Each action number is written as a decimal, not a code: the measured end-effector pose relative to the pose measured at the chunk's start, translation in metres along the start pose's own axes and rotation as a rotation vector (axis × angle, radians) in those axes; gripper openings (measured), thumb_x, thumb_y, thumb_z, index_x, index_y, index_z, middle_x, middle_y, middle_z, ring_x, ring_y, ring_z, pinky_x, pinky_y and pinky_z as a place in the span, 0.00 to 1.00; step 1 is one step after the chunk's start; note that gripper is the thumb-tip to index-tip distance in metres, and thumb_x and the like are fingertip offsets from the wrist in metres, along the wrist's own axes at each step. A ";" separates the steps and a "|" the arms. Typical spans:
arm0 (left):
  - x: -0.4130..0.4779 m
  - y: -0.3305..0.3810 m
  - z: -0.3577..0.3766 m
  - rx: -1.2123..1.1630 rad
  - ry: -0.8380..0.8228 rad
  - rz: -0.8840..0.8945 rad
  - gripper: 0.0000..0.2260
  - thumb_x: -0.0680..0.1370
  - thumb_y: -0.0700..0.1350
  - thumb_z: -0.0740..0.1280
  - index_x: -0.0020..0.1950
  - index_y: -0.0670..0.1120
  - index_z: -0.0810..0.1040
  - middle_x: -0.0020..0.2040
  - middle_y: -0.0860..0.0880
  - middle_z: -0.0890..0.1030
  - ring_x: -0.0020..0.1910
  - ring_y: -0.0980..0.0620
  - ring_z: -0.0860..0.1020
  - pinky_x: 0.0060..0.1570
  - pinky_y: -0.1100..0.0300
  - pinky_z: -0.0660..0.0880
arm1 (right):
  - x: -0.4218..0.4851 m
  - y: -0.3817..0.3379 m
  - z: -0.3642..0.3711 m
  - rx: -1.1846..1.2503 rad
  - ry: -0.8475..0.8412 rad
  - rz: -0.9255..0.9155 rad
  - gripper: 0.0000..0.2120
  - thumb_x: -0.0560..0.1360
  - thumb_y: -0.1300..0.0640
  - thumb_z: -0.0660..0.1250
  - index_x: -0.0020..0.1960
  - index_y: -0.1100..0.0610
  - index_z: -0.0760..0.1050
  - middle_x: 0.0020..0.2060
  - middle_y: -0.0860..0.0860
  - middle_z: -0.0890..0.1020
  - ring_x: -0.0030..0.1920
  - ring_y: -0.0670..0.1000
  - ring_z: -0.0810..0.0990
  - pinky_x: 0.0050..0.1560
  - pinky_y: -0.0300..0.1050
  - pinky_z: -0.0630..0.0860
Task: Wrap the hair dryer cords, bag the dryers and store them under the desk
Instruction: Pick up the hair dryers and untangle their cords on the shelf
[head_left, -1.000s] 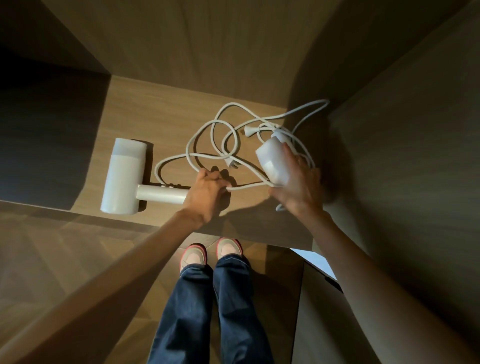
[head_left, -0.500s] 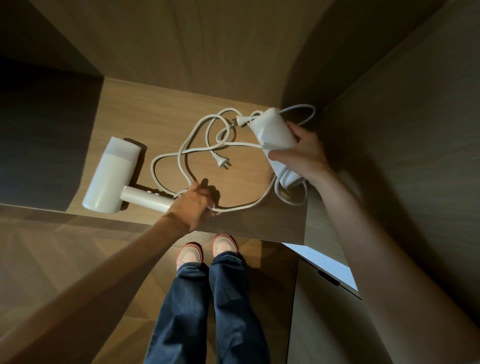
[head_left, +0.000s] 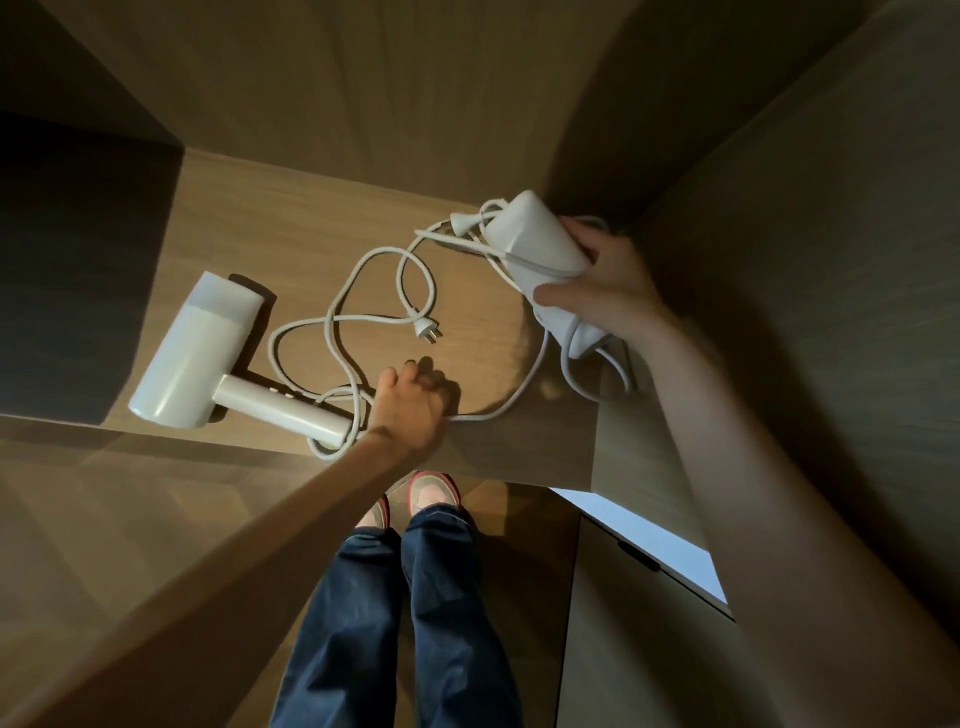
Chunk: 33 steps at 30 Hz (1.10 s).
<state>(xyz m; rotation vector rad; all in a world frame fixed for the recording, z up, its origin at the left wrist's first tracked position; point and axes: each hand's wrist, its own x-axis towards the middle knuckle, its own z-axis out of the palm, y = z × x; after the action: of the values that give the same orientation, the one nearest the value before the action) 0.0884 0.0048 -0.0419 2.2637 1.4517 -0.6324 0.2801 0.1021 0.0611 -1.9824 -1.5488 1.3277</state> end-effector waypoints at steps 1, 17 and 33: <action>0.007 0.007 0.000 -0.100 0.011 -0.004 0.17 0.80 0.54 0.57 0.65 0.49 0.70 0.66 0.48 0.69 0.65 0.46 0.65 0.60 0.52 0.62 | -0.001 0.002 0.001 0.004 -0.001 -0.003 0.35 0.66 0.61 0.75 0.70 0.50 0.67 0.52 0.40 0.71 0.53 0.41 0.69 0.45 0.31 0.69; 0.023 0.046 -0.004 -0.828 0.020 -0.010 0.12 0.82 0.45 0.57 0.60 0.45 0.77 0.55 0.47 0.77 0.50 0.55 0.71 0.44 0.68 0.63 | -0.001 0.035 0.005 -0.121 0.111 -0.079 0.42 0.63 0.59 0.76 0.72 0.42 0.63 0.56 0.40 0.70 0.57 0.44 0.69 0.50 0.30 0.68; -0.077 -0.049 -0.034 -1.075 0.627 -0.136 0.09 0.81 0.43 0.59 0.51 0.49 0.78 0.48 0.52 0.81 0.48 0.57 0.79 0.50 0.67 0.73 | -0.015 0.047 0.028 -0.330 0.241 0.006 0.44 0.62 0.51 0.74 0.73 0.43 0.59 0.67 0.50 0.72 0.64 0.61 0.67 0.59 0.52 0.69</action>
<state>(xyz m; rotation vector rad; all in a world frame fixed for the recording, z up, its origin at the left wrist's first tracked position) 0.0212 -0.0154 0.0260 1.4994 1.6199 0.7661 0.2861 0.0629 0.0205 -2.2416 -1.7282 0.8353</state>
